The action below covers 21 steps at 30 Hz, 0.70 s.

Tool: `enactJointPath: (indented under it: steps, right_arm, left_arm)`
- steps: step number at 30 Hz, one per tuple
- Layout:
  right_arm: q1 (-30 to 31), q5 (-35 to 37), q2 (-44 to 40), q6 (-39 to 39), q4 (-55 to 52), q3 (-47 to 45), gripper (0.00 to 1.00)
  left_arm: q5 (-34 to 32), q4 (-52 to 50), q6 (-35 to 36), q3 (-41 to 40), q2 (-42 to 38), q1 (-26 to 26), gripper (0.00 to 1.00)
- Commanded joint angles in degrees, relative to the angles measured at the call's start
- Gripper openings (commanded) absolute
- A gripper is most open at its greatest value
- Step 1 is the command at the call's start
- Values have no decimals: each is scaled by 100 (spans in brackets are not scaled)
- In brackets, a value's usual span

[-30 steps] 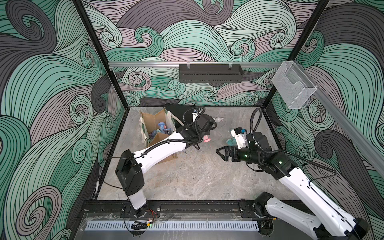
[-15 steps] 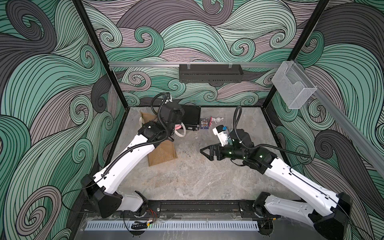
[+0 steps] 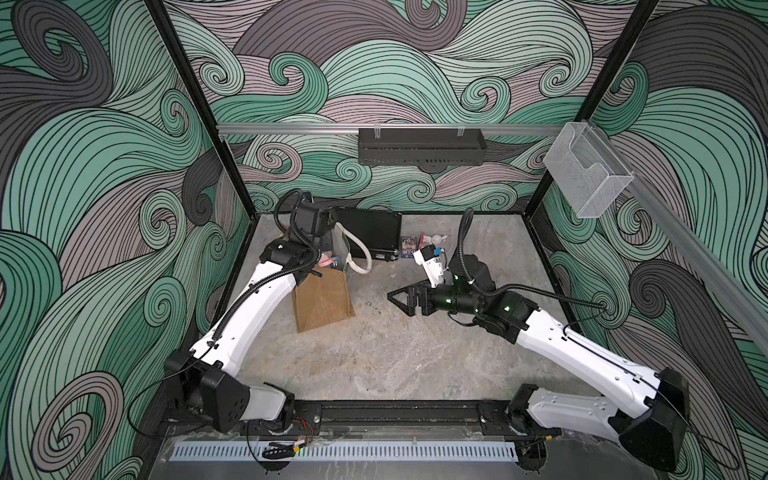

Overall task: Put the hourglass into the canvas bag
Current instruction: Place the hourglass in the canvas bag.

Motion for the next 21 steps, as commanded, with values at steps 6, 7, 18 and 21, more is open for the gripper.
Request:
enactJointPath:
  steps: [6, 7, 18, 21]
  right_arm:
    - [17, 78, -91, -12, 133, -71, 100]
    - [21, 79, -100, -26, 128, -81, 100]
    - [3, 347, -139, -134, -36, -107, 100]
    - [-30, 404, -141, -142, -138, -82, 100]
  left_arm:
    - [694, 94, -373, -165, 818, 409, 18]
    - [685, 39, -409, -170, 894, 411, 18]
    - [631, -149, -580, -282, 1117, 446, 39]
    - [616, -213, -570, -250, 1080, 446, 47]
